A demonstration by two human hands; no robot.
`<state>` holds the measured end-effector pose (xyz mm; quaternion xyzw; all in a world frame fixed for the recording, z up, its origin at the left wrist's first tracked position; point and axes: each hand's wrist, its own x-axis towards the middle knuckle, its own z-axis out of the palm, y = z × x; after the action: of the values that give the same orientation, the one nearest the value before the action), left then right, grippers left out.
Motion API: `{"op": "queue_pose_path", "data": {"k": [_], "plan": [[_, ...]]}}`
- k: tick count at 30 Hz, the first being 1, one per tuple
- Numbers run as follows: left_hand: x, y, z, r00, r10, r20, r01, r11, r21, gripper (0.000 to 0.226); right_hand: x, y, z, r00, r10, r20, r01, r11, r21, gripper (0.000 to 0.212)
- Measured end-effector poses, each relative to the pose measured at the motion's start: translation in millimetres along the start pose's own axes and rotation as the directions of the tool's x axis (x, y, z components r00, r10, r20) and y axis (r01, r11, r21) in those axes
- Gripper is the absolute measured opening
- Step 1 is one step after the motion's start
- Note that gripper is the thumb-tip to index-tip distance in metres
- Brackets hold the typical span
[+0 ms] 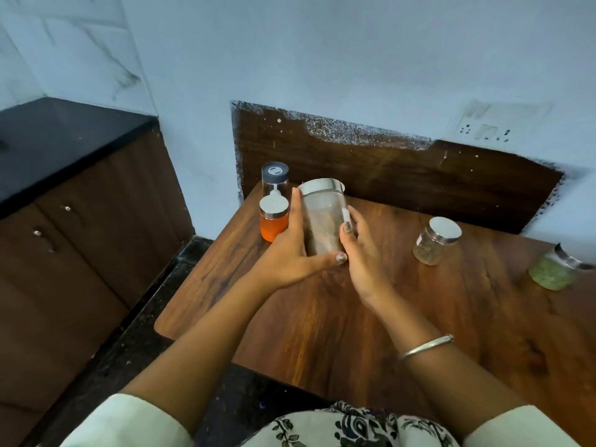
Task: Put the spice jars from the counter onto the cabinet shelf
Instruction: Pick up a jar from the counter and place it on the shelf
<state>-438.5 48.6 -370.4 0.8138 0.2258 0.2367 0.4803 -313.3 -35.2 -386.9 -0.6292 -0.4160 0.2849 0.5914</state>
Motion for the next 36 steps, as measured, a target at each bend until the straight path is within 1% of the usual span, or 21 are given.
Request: {"op": "queue_pose_path", "data": {"k": [2,4,5,7,8,10,12,14,16,17,18,20,22,24,26,30,36], "plan": [[4,4,5,0.998,-0.030,-0.047,0.024,0.993,-0.114,0.116,1,0,-8,1.000,-0.021,-0.004,0.021,1.000,0.004,0.070],[5,8,13,0.997,-0.056,-0.058,0.041,0.971,-0.234,0.111,1,1,-18,0.999,-0.037,0.000,0.037,0.996,0.081,0.066],[5,9,17,0.997,-0.060,-0.052,0.043,0.959,-0.281,0.108,1,3,-25,0.999,-0.031,0.012,0.029,0.990,0.137,0.072],[6,11,26,0.998,-0.064,-0.027,0.049,0.930,-0.364,0.103,4,4,-39,0.995,0.037,0.091,-0.056,0.975,0.217,0.091],[7,12,30,0.998,-0.063,-0.003,0.057,0.917,-0.394,0.101,6,4,-45,0.986,0.076,0.147,-0.109,0.968,0.227,0.095],[10,13,37,0.997,-0.058,0.045,0.072,0.907,-0.415,0.097,6,3,-54,0.973,0.123,0.193,-0.159,0.970,0.184,0.089],[15,16,42,0.995,-0.061,0.073,0.084,0.922,-0.378,0.095,7,3,-62,0.981,0.099,0.165,-0.122,0.983,0.136,0.079],[20,18,44,0.995,-0.059,0.075,0.078,0.958,-0.276,0.091,7,3,-67,0.992,0.044,0.121,-0.056,0.993,0.099,0.074],[24,19,45,0.996,-0.062,0.062,0.070,0.987,-0.141,0.085,10,4,-74,0.995,0.004,0.100,-0.009,0.999,0.047,0.081],[25,19,46,0.996,-0.071,0.056,0.077,0.991,-0.105,0.084,12,4,-77,0.993,-0.003,0.114,0.001,1.000,0.017,0.088],[25,19,47,0.995,-0.085,0.053,0.090,0.990,-0.108,0.085,12,4,-79,0.989,-0.005,0.147,0.005,1.000,-0.003,0.094],[25,21,49,0.993,-0.106,0.046,0.113,0.980,-0.167,0.092,11,4,-83,0.975,0.000,0.221,0.004,1.000,-0.019,0.099],[24,25,50,0.995,-0.097,0.036,0.103,0.972,-0.212,0.098,9,3,-86,0.968,0.007,0.250,-0.003,1.000,-0.017,0.099],[24,30,50,0.997,-0.065,0.041,0.072,0.971,-0.227,0.096,9,1,-93,0.967,0.003,0.255,0.001,1.000,-0.015,0.099],[25,33,50,0.998,-0.037,0.042,0.045,0.977,-0.211,0.092,9,-4,-102,0.966,0.001,0.260,0.011,0.999,-0.046,0.100],[27,36,53,0.999,-0.010,0.049,0.018,0.985,-0.173,0.093,11,-18,-120,0.958,-0.004,0.286,0.044,0.990,-0.135,0.112],[41,46,52,0.996,0.030,0.078,-0.024,0.997,-0.076,0.092,15,-31,-135,0.974,-0.034,0.226,0.087,0.970,-0.227,0.110]]}}
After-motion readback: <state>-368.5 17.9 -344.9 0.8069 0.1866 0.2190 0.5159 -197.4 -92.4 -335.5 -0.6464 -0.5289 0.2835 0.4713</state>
